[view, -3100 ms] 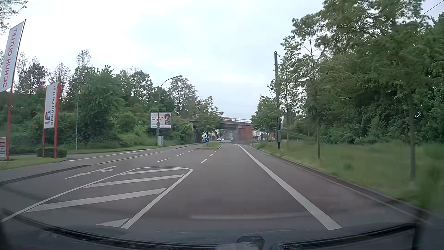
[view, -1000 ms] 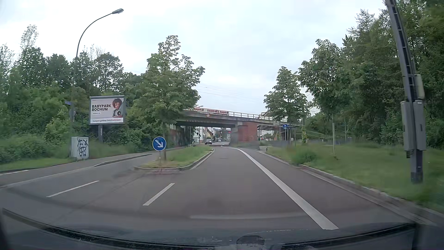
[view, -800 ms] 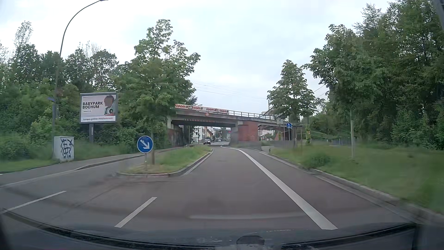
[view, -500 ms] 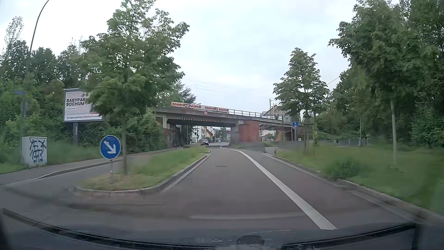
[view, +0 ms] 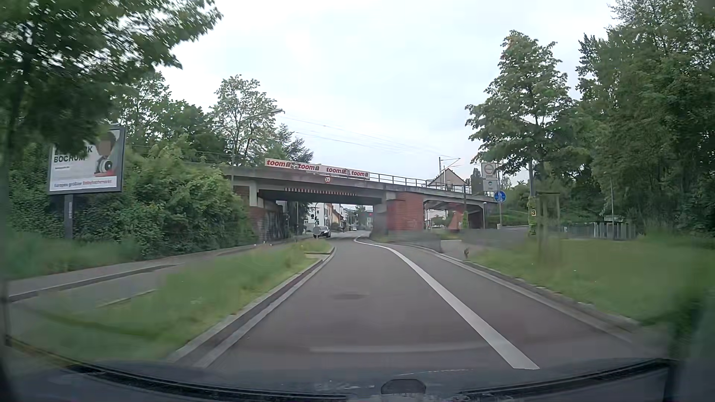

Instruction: Follow the waypoints while adhering to traffic rules and regulations

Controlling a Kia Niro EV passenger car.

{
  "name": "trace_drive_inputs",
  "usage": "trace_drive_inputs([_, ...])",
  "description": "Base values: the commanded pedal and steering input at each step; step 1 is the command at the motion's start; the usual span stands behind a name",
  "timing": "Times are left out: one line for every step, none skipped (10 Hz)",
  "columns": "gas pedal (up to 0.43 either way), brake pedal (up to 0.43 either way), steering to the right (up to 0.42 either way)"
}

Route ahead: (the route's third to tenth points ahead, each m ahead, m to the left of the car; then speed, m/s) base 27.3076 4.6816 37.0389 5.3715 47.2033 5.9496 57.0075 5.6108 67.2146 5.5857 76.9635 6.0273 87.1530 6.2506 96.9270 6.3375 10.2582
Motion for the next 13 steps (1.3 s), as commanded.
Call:
trace_drive_inputs([0.047, 0.000, -0.005])
trace_drive_inputs([0.047, 0.000, -0.005])
trace_drive_inputs([0.047, 0.000, -0.005])
trace_drive_inputs([0.047, 0.000, -0.005])
trace_drive_inputs([0.047, 0.000, -0.005])
trace_drive_inputs([0.047, 0.000, -0.005])
trace_drive_inputs([0.047, 0.000, -0.005])
trace_drive_inputs([0.047, 0.000, -0.005])
trace_drive_inputs([0.059, 0.000, -0.005])
trace_drive_inputs([0.059, 0.000, -0.005])
trace_drive_inputs([0.059, 0.000, -0.005])
trace_drive_inputs([0.059, 0.000, -0.005])
trace_drive_inputs([0.059, 0.000, -0.005])
